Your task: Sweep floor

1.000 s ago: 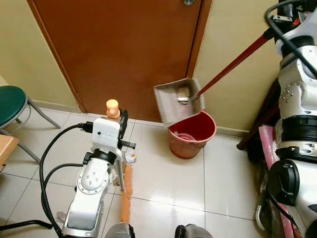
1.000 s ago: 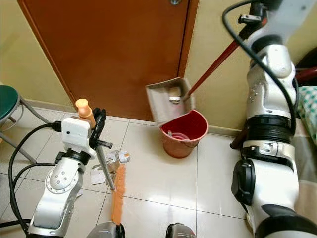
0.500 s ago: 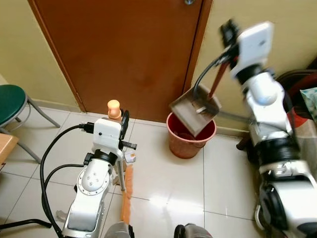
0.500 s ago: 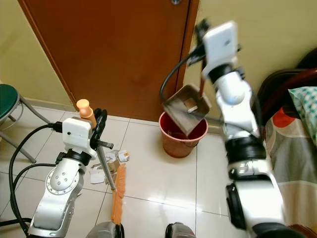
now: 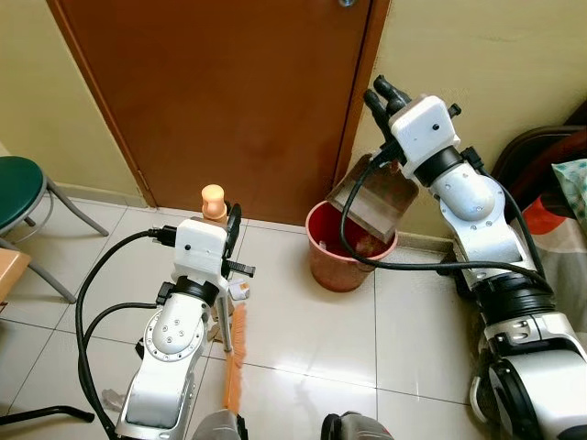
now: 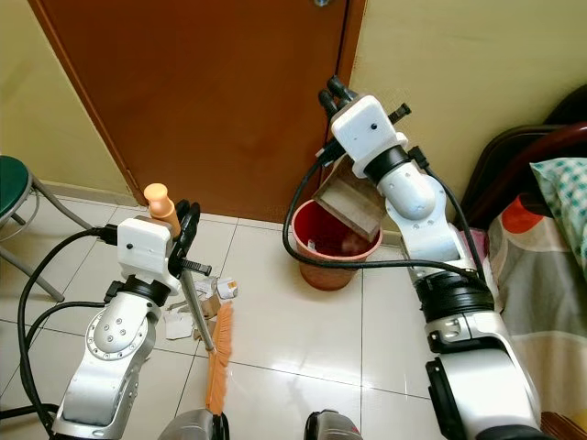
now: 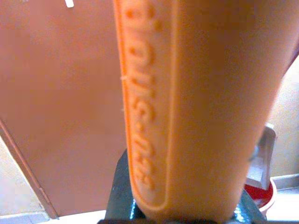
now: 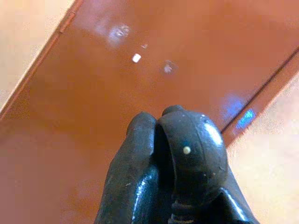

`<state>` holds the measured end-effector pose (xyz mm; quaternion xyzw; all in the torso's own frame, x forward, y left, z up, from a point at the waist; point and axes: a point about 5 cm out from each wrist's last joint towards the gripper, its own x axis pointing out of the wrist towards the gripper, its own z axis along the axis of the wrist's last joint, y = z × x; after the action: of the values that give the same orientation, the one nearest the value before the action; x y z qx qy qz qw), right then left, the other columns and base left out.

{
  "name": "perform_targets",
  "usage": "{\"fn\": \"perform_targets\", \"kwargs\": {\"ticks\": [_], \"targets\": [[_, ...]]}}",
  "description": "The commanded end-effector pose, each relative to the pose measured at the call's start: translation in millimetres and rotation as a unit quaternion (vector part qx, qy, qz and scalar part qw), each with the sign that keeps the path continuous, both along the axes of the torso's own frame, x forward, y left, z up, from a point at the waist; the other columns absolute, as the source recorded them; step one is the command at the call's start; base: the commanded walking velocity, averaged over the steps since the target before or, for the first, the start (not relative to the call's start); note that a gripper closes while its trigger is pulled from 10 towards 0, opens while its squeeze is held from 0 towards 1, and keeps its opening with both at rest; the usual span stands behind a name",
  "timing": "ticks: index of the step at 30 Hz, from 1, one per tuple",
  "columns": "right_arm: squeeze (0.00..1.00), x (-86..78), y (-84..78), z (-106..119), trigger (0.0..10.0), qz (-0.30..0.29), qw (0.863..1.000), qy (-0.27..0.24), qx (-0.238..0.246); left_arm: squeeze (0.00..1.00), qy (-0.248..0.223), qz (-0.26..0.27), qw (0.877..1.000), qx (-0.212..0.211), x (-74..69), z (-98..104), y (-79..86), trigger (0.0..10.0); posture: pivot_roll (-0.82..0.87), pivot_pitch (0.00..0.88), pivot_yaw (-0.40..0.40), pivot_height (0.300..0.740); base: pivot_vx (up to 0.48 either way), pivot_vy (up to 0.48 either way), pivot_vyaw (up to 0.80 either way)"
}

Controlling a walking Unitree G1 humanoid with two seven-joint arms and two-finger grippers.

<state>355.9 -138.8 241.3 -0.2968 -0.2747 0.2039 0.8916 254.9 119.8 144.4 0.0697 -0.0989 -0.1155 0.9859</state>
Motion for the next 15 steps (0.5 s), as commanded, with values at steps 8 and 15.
{"fn": "perform_targets", "kwargs": {"ticks": [8, 15], "targets": [[0.0, -12.0, 20.9, 68.0, 10.0, 0.044, 0.984, -0.091, 0.147, 0.0, -0.009, 0.001, 1.0, 0.0, -1.0, 4.7, -0.7, 10.0, 0.01, 0.121, -0.031, 0.74, 0.0, 0.0, 0.0], [0.0, -21.8, 56.7, 89.6, 10.0, 0.109, 0.966, -0.078, 0.221, 0.0, -0.014, -0.001, 1.0, -0.001, 1.9, 6.7, -2.4, 10.0, 0.01, 0.115, -0.032, 0.74, 0.0, 0.0, 0.0]]}}
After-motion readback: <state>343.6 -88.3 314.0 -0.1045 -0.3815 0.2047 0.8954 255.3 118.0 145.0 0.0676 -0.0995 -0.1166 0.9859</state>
